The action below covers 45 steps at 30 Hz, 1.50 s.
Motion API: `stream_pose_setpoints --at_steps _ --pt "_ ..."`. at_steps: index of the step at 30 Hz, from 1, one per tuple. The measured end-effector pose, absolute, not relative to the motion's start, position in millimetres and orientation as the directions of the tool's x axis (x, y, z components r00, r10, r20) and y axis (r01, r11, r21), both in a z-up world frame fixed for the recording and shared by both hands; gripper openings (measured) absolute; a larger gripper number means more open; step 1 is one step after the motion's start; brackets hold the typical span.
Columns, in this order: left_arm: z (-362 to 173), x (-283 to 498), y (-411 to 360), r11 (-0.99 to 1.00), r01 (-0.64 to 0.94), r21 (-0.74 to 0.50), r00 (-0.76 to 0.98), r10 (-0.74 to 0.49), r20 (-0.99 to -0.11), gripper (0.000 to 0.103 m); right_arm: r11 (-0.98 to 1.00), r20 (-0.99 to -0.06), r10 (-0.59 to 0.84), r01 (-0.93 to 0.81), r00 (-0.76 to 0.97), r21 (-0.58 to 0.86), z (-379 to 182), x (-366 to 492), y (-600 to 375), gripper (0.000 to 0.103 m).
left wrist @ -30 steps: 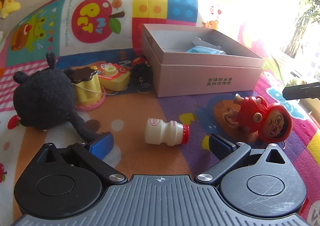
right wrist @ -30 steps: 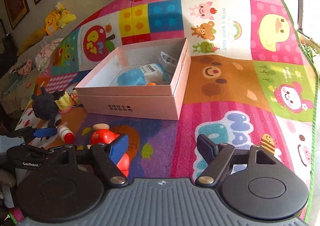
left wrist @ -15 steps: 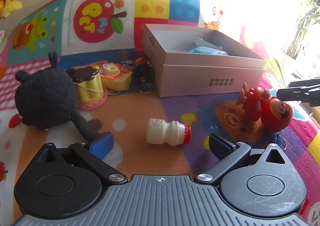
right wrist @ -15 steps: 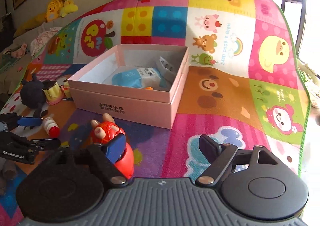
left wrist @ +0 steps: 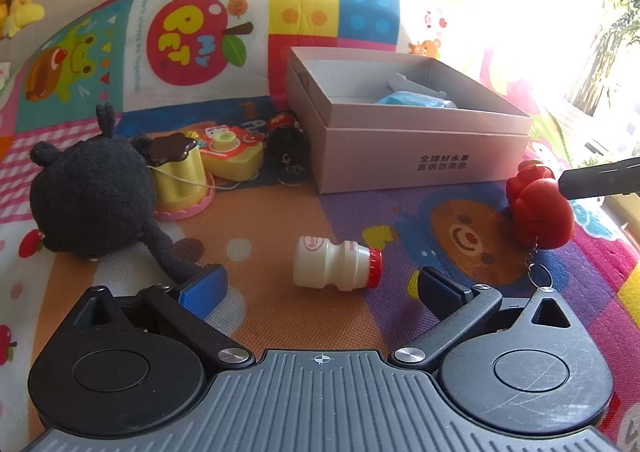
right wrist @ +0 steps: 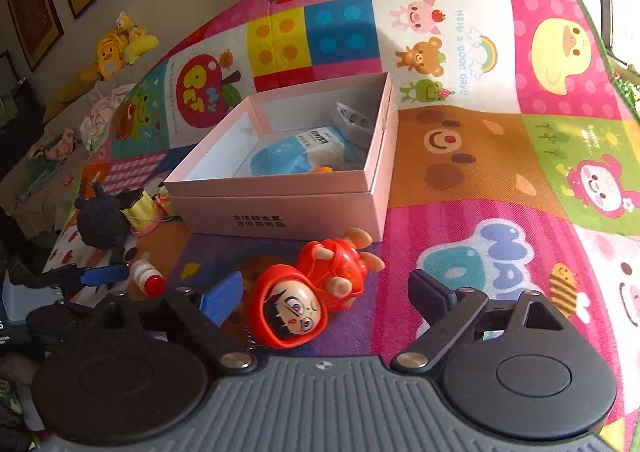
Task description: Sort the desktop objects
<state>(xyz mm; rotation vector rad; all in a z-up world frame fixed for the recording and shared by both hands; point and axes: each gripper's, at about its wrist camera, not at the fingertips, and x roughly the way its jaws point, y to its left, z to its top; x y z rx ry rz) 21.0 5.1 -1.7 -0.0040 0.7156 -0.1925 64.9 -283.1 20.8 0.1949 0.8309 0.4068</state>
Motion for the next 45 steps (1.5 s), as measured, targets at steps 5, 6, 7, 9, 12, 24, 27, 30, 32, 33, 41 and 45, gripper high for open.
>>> stream_pose_setpoints --at_steps 5,6,7,9,12,24,27,30,32,33,41,45 --pt "-2.0 20.6 6.8 0.982 0.171 -0.076 0.739 -0.179 -0.649 0.103 0.92 -0.712 0.388 -0.197 0.586 0.338 4.2 81.2 -263.3 0.09" --pt "-2.0 20.5 7.1 0.982 0.171 -0.079 0.739 -0.181 -0.648 0.103 0.929 -0.708 0.37 -0.214 0.602 0.303 4.9 81.1 -257.3 0.086" --pt "-1.9 20.4 7.8 0.982 0.171 -0.081 0.74 -0.182 -0.648 0.103 0.936 -0.705 0.351 -0.233 0.616 0.262 5.1 81.0 -251.1 0.083" --pt "-1.5 20.4 7.8 0.982 0.17 -0.084 0.74 -0.183 -0.647 0.103 0.947 -0.718 0.312 -0.266 0.623 0.181 2.9 81.7 -240.4 0.068" --pt "-0.6 19.9 6.1 0.984 0.158 -0.077 0.743 -0.17 -0.647 0.103 0.943 -0.722 0.298 -0.308 0.624 0.123 3.5 75.7 -233.3 0.065" --pt "3.1 22.8 -12.0 0.978 0.207 -0.018 0.762 -0.173 -0.624 0.064 0.908 -0.759 0.324 -0.412 0.565 0.08 11.2 40.1 -236.4 0.065" --pt "4.1 20.4 -14.6 0.974 0.226 -0.01 0.764 -0.183 -0.619 0.058 0.903 -0.771 0.328 -0.422 0.546 0.086 12.6 35.7 -236.3 0.065" --pt "4.7 14.4 -21.1 0.966 0.255 0.028 0.763 -0.183 -0.62 0.048 0.896 -0.781 0.339 -0.434 0.525 0.098 15.0 30.2 -235.8 0.064" --pt "7.6 6.1 -26.1 0.955 0.288 0.063 0.767 -0.191 -0.613 0.048 0.89 -0.783 0.355 -0.441 0.511 0.116 18.5 25.4 -237.6 0.064" --pt "9.9 2.0 -27.7 0.95 0.303 0.072 0.767 -0.199 -0.61 0.048 0.887 -0.78 0.362 -0.445 0.51 0.121 21.5 22.5 -238.9 0.064" --pt "60.8 -17.5 -29.2 0.932 0.354 0.081 0.813 -0.264 -0.518 0.048 0.874 -0.684 0.432 -0.46 0.587 0.157 84.3 7.8 -259.7 0.064" --pt "94.4 -0.1 -34.7 0.933 0.345 0.101 0.86 -0.271 -0.433 0.048 0.868 -0.57 0.463 -0.477 0.679 0.136 137.9 10.0 -267.2 0.064"
